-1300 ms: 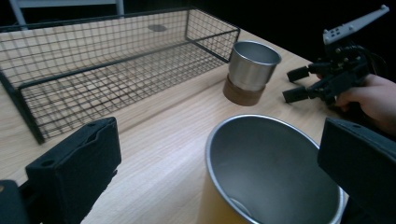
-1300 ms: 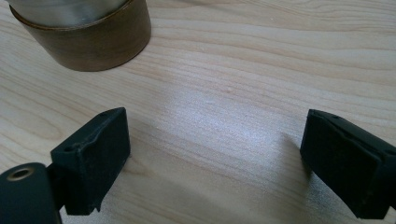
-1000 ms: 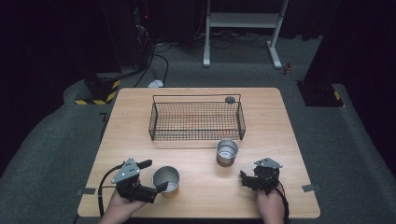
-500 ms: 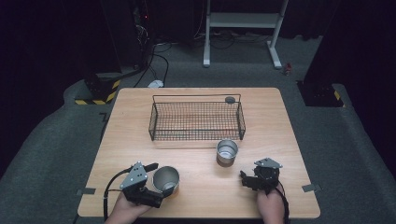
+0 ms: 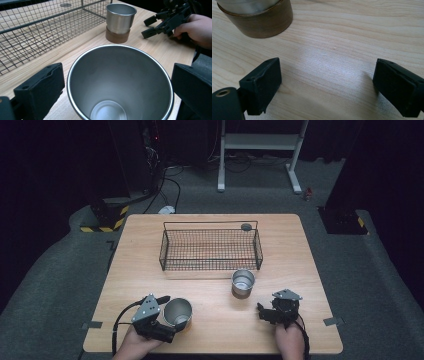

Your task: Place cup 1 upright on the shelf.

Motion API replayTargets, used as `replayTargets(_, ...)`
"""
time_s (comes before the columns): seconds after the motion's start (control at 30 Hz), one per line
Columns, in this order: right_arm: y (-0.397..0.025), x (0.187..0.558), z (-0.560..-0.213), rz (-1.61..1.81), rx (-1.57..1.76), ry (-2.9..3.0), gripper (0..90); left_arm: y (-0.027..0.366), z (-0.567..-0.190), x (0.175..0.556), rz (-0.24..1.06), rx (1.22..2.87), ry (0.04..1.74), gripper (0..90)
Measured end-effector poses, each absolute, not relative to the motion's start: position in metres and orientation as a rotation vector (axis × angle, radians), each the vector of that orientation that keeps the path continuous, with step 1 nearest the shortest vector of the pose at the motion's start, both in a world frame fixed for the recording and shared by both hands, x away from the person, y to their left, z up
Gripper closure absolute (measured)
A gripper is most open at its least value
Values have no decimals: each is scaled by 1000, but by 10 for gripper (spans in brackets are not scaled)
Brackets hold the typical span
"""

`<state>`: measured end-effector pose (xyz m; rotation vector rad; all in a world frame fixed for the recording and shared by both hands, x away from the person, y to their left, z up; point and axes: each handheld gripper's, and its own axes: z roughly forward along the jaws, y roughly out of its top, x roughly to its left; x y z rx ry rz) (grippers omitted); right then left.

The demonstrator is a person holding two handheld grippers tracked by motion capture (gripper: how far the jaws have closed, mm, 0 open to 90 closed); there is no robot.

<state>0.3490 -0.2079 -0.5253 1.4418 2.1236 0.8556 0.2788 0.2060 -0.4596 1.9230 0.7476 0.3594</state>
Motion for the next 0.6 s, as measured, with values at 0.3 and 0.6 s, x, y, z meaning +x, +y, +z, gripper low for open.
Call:
replayTargets(0.3, -208, 349, -525, 855, 1442, 2124, 83, 204, -467, 279, 349, 1943, 748, 1)
replayTargets(0.6, -208, 349, -525, 856, 1442, 2124, 83, 204, -474, 280, 317, 1965, 751, 1)
